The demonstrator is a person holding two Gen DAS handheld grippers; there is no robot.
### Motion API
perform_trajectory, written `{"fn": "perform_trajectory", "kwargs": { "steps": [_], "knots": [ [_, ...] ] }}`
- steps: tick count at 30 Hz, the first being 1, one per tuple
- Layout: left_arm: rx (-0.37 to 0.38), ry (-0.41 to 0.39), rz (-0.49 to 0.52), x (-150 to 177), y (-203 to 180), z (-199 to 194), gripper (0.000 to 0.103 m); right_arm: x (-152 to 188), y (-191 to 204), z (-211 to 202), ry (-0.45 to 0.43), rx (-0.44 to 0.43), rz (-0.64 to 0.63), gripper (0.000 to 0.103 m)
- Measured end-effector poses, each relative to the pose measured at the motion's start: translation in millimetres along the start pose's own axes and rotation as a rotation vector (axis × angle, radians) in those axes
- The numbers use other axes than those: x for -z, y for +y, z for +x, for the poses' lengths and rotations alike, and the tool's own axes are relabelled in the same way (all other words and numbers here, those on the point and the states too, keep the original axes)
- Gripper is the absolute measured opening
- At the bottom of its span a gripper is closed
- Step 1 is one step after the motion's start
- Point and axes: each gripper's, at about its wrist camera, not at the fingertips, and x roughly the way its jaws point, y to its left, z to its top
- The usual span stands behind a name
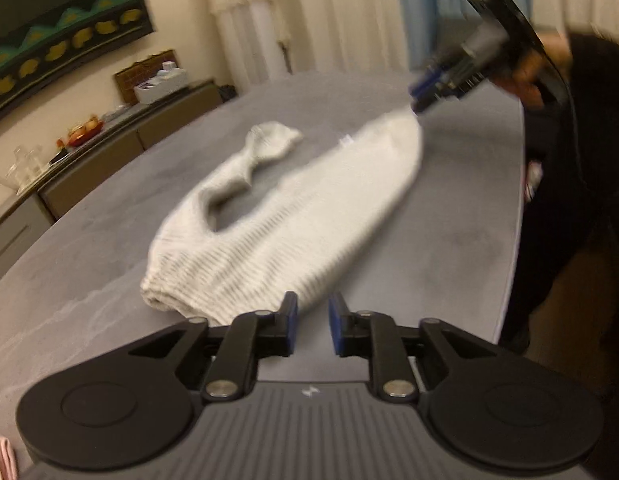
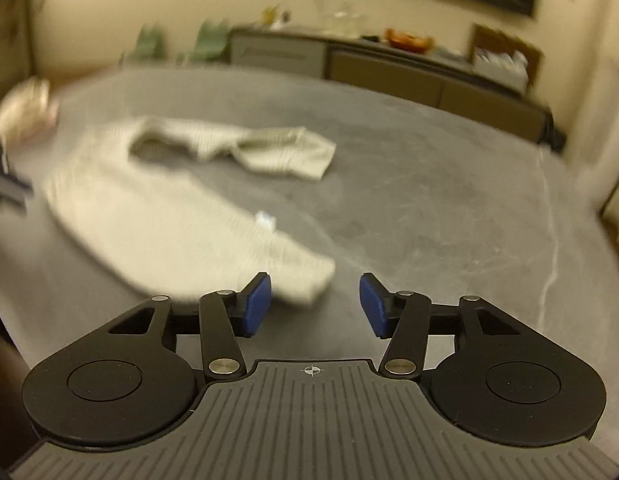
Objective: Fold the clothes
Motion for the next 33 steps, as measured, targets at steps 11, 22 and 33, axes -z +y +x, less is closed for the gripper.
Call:
{"fn": "perform_trajectory", "kwargs": {
  "steps": [11,22,33],
  "knots": [
    [-0.041,0.123,-0.763,-3,158,61,0.054,-103,-27,140,0.126,-0.182,0.558,0.068],
    [-0.062,0.100,-0.765,-20,150,85,0.010,-157,-8,231,0.265,-0.042,0.570,0.003],
    [-0.057,0.067,-0.385,-27,68,73,0.007,-123,4,157,0.159,-0.059,0.361,0.005]
  ]
}}
